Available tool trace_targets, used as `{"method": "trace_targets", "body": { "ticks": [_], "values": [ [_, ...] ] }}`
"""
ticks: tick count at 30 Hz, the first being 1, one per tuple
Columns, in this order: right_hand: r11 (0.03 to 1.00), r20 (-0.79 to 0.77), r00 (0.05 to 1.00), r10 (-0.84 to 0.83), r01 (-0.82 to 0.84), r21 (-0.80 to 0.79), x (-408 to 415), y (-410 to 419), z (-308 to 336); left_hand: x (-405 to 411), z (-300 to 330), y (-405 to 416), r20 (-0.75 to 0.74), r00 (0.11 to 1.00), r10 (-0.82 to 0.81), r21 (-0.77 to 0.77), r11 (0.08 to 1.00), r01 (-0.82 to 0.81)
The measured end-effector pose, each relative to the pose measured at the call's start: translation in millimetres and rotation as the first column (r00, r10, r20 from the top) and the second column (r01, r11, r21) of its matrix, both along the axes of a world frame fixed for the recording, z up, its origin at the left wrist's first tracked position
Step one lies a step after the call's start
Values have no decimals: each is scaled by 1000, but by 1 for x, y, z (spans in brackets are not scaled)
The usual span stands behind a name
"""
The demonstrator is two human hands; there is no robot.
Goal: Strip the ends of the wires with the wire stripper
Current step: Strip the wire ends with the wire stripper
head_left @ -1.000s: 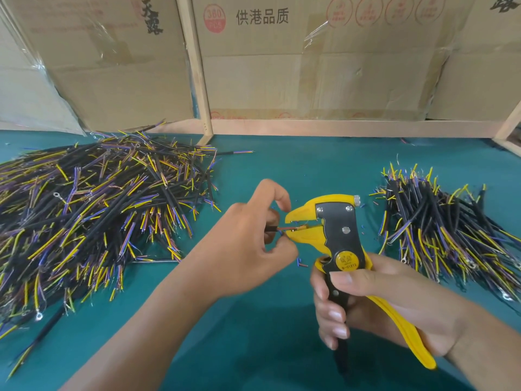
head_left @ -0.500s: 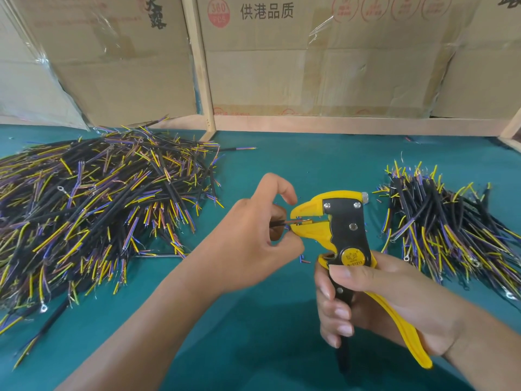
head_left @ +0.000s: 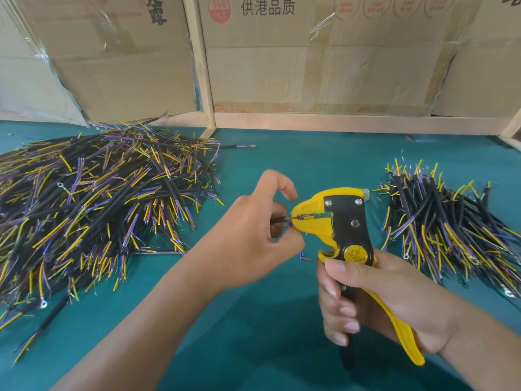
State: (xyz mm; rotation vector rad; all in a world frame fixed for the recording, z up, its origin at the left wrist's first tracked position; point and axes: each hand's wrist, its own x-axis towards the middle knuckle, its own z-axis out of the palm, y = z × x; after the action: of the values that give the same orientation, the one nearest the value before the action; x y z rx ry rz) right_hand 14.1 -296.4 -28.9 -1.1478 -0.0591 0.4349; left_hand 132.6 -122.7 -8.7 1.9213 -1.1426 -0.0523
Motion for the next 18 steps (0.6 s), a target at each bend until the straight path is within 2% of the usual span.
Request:
{"method": "trace_targets", "body": {
  "ticks": [10, 14, 18],
  "values": [
    [996, -11, 999, -51, 51, -67, -3, 4, 4, 1, 0, 1, 29, 1000, -3, 11, 1000, 3],
    [974, -25, 985, -170, 164, -158, -3, 7, 5, 3, -2, 2, 86, 996, 11, 48, 999, -15],
    [964, -46, 977, -209, 198, -178, -2, 9, 6, 7, -2, 3, 137, 990, 35, 91, 995, -47]
  ]
}}
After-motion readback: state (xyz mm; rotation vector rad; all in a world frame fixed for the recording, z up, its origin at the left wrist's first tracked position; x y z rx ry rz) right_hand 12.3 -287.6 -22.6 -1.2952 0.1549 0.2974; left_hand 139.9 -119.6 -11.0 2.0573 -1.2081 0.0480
